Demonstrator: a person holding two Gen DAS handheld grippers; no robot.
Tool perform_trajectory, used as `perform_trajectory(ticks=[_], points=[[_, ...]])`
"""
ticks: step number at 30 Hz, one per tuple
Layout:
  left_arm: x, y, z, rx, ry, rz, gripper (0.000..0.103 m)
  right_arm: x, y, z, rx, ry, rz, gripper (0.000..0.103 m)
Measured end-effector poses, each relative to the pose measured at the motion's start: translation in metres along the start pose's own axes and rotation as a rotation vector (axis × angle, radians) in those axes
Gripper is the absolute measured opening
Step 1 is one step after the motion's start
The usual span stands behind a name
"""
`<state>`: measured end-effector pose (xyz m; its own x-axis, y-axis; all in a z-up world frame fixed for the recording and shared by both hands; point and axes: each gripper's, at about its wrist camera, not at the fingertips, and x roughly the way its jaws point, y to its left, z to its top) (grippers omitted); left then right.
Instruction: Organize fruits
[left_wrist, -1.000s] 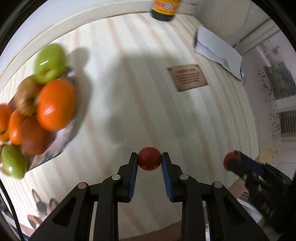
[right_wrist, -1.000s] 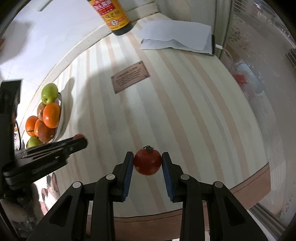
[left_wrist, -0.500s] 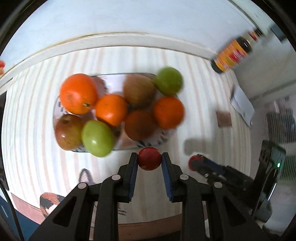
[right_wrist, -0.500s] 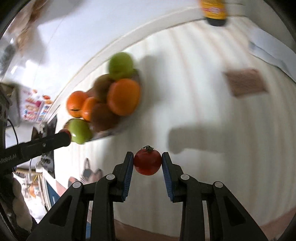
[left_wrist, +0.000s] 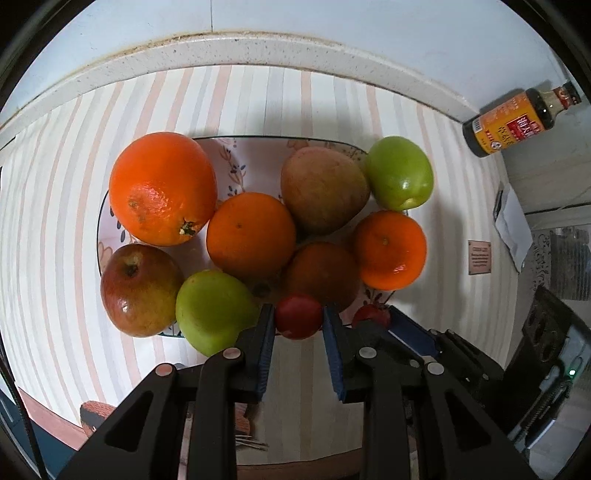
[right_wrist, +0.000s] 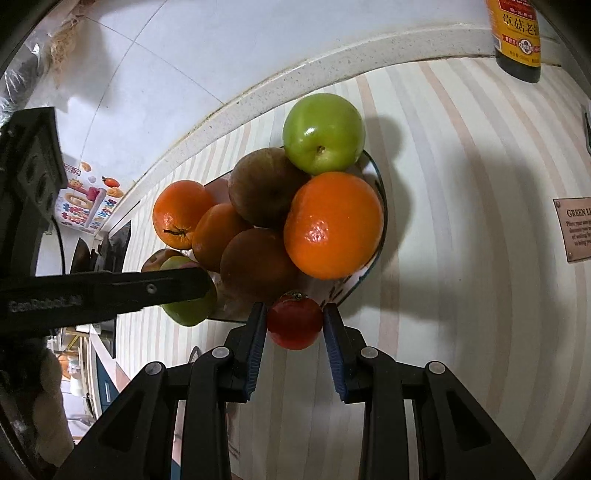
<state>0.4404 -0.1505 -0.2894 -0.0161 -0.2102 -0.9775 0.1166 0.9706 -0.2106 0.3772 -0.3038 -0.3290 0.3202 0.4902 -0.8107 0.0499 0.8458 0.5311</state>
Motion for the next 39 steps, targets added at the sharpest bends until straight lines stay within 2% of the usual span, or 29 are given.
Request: perform_trajectory(ticks=[3, 11, 12, 13, 14, 15, 16, 17, 18, 20, 21, 24, 28, 34, 39], points=[[0.005, -0.002, 0.001, 0.011, 0.015, 0.021, 0.024, 0.003, 0.002, 0.002, -0.002, -0.002, -0.001, 0.034], [0.005, -0.001, 0.005, -0.038, 0.026, 0.023, 0.026, 0.002, 0.001, 0.004, 0.012, -0.019, -0.003, 0.037], [0.002, -0.001, 0.005, -0.038, 0.014, 0.027, 0.026, 0.0, -0.001, 0.004, 0.02, -0.021, -0.001, 0.048], [-0.002, -0.001, 0.004, -0.036, 0.001, 0.034, 0.028, -0.004, -0.001, 0.004, 0.027, -0.031, 0.002, 0.068], [-0.006, -0.001, 0.003, -0.035, -0.01, 0.036, 0.031, -0.007, -0.001, 0.004, 0.034, -0.039, -0.007, 0.077], [-0.011, -0.002, 0.001, -0.035, -0.027, 0.038, 0.036, -0.011, -0.002, 0.004, 0.047, -0.049, -0.01, 0.083], [-0.018, -0.003, 0.0, -0.032, -0.047, 0.043, 0.04, -0.014, -0.003, 0.004, 0.054, -0.054, -0.006, 0.083], [-0.025, -0.004, -0.002, -0.025, -0.071, 0.058, 0.05, -0.017, -0.003, 0.004, 0.057, -0.053, -0.01, 0.083], [-0.03, -0.004, -0.005, -0.021, -0.09, 0.068, 0.056, -0.022, -0.003, 0.004, 0.056, -0.048, -0.037, 0.084], [-0.043, -0.003, -0.012, -0.012, -0.136, 0.097, 0.083, -0.031, -0.001, 0.003, 0.043, -0.05, -0.082, 0.089], [-0.049, -0.003, -0.016, 0.001, -0.16, 0.129, 0.091, -0.035, 0.0, 0.002, 0.03, -0.049, -0.126, 0.094], [-0.062, 0.001, -0.031, 0.014, -0.218, 0.215, 0.095, -0.047, 0.009, 0.001, -0.017, -0.032, -0.241, 0.095], [-0.068, 0.017, -0.054, -0.03, -0.246, 0.232, 0.097, -0.066, 0.028, -0.002, -0.089, -0.041, -0.33, 0.097], [-0.085, 0.036, -0.087, -0.075, -0.285, 0.227, 0.097, -0.092, 0.061, -0.014, -0.143, -0.082, -0.363, 0.099], [-0.116, 0.039, -0.116, -0.062, -0.36, 0.213, 0.097, -0.127, 0.09, -0.035, -0.149, -0.137, -0.367, 0.099]])
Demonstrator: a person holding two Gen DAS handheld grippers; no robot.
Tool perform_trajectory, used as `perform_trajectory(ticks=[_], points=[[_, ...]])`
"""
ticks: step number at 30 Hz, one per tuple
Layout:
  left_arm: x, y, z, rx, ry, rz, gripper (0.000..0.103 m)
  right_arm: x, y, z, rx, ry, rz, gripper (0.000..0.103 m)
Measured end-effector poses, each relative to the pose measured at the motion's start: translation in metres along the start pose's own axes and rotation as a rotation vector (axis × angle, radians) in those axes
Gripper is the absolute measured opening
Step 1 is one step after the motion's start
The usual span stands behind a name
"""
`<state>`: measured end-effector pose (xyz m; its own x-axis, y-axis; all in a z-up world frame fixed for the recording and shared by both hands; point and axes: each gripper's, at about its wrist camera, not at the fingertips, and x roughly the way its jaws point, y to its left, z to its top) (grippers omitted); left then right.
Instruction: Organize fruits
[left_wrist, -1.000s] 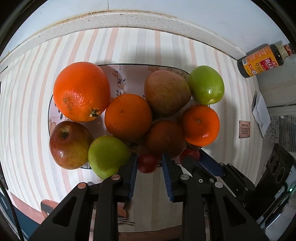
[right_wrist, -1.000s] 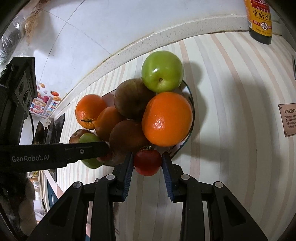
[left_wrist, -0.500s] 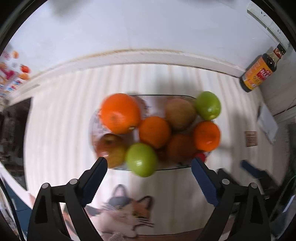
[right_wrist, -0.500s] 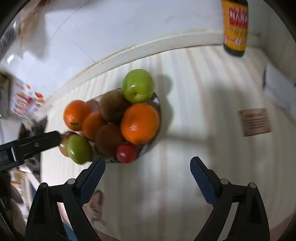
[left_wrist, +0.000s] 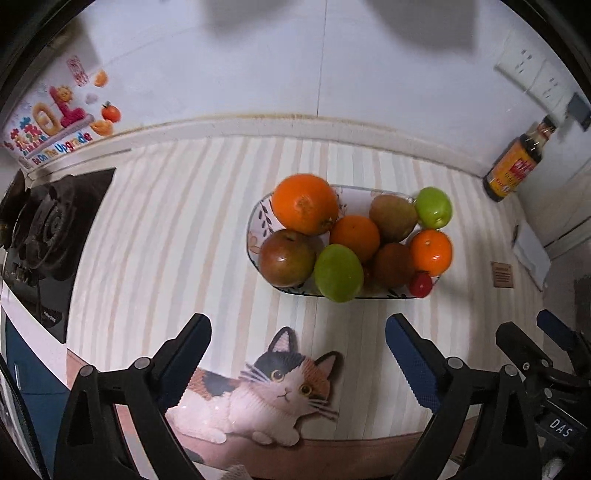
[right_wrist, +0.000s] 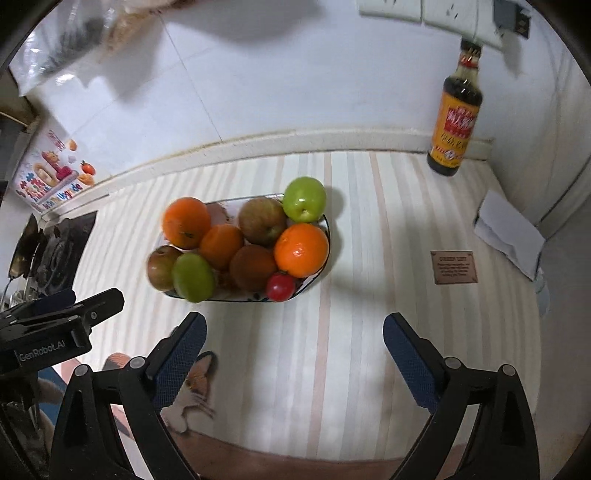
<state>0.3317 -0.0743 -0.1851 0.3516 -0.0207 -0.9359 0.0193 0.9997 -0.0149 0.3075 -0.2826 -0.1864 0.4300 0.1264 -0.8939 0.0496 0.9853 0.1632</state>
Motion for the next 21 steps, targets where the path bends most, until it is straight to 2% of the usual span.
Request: perform_trajectory(ticks=[8, 14, 21], points=[[-0.099, 0.019, -0.042, 0.024, -0.176, 0.002, 0.097, -0.101, 0.031, -0.043, 0.012, -0.133, -0.018, 0.099], [-0.162, 0.03, -0.079, 0.066, -0.262, -0.014, 0.097, -0.184, 0.054, -0.086, 0.025, -0.235, -0.041, 0.099], [-0.214, 0.035, -0.122, 0.076, -0.329, -0.009, 0.097, -0.252, 0.071, -0.123, -0.002, -0.31, -0.063, 0.099]])
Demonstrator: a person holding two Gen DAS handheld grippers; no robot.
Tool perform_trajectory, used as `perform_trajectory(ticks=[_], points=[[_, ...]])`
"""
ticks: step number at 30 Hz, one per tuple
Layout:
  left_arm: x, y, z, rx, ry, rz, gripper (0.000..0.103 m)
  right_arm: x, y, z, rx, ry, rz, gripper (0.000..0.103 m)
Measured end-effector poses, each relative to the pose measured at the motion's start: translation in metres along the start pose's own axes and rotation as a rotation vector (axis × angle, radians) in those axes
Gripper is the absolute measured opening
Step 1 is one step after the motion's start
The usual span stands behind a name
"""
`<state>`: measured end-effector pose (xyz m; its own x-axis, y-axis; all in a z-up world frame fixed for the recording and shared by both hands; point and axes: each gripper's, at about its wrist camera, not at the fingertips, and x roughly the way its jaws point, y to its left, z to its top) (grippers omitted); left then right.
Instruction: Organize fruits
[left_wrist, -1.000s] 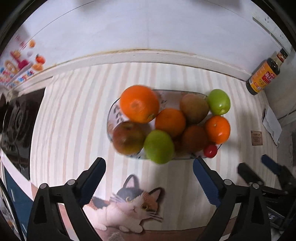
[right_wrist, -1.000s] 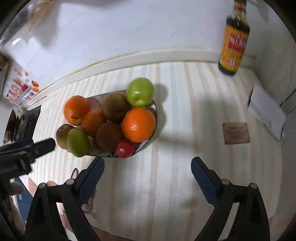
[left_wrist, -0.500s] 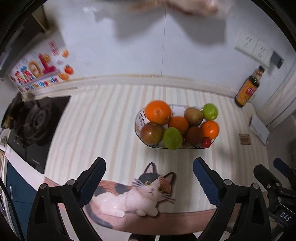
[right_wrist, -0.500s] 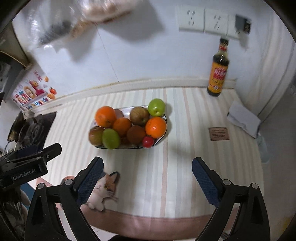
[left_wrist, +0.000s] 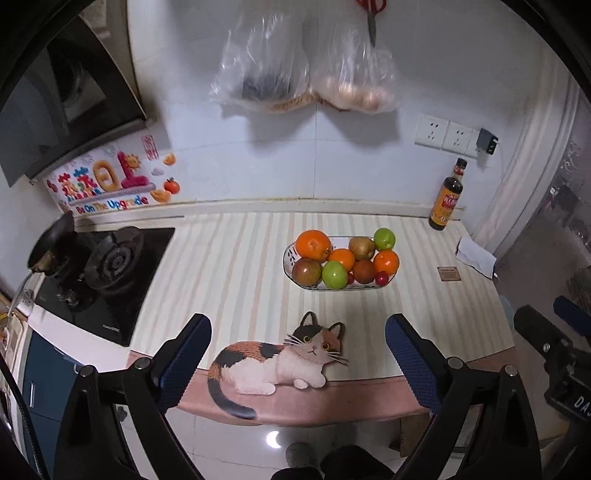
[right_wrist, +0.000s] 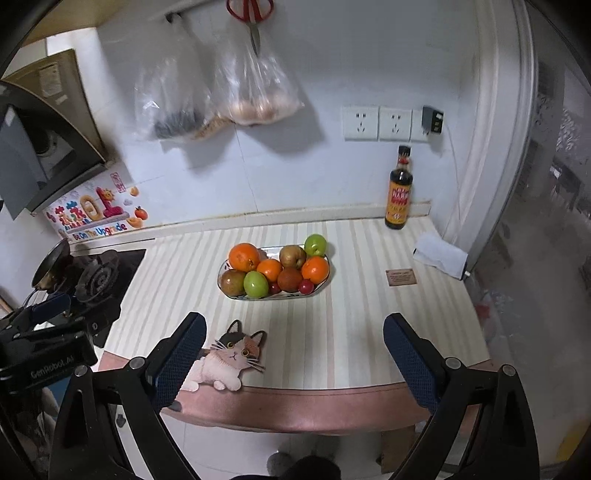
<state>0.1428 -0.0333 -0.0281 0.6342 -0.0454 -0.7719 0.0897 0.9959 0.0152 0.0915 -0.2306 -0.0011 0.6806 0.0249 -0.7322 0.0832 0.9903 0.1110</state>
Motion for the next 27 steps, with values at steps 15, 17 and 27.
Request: perform_trajectory(ticks=[15, 17, 27], points=[[-0.054, -0.016, -0.016, -0.037, -0.078, 0.004, 0.097, -0.064, -0.013, -0.003, -0.037, -0.067, 0.021, 0.101], [-0.055, -0.019, -0.016, -0.039, -0.074, 0.004, 0.097, -0.064, -0.014, -0.003, -0.039, -0.066, 0.024, 0.101], [-0.04, -0.023, -0.014, -0.052, -0.048, 0.027, 0.103, -0.043, -0.026, -0.004, -0.017, -0.028, 0.041, 0.101]])
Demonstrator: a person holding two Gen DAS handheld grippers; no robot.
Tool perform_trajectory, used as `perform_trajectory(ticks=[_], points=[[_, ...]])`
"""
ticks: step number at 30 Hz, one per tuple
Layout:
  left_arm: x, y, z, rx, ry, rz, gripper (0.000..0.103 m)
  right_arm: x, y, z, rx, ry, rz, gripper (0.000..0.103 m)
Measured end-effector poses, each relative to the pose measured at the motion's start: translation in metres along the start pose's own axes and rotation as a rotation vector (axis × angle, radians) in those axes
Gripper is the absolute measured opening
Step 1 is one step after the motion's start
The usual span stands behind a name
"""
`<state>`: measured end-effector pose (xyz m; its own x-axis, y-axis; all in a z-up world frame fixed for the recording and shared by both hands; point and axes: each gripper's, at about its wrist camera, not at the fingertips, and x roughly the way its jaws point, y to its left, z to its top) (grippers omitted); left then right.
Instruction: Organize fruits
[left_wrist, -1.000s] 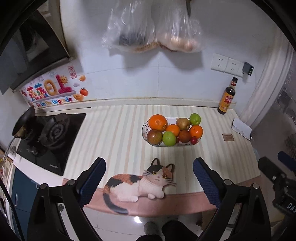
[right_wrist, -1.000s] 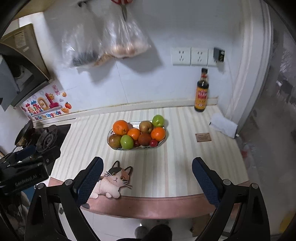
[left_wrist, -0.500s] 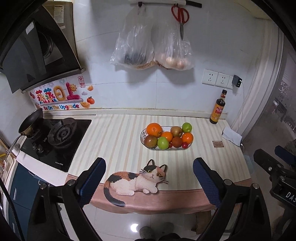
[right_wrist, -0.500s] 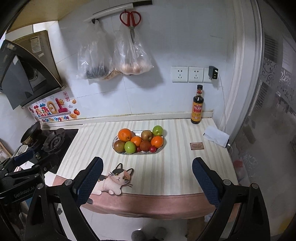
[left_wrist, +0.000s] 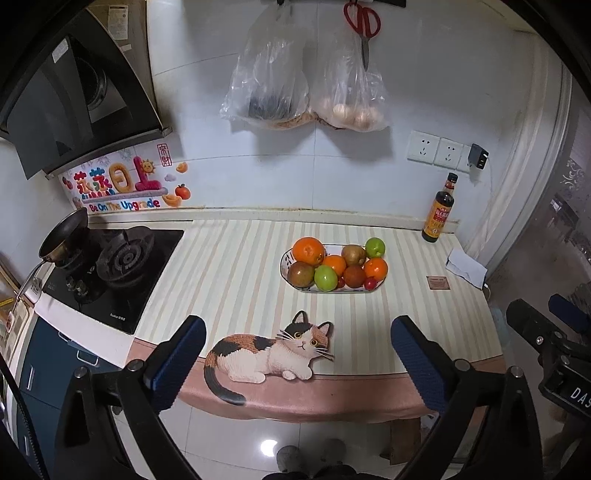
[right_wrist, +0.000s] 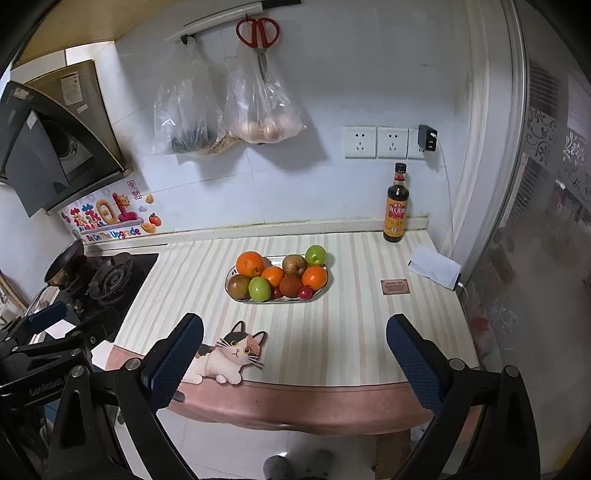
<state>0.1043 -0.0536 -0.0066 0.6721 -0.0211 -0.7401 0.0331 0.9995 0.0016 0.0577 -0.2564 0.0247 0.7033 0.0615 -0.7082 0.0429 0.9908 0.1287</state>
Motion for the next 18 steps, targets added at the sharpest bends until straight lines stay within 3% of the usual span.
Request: perform_trajectory(ticks=[18], points=[[0.097, 0.005, 0.034, -0.011, 0.092, 0.073, 0.103, 0.121, -0.01, 0.042, -0.004, 0.118, -0.024, 0.101]])
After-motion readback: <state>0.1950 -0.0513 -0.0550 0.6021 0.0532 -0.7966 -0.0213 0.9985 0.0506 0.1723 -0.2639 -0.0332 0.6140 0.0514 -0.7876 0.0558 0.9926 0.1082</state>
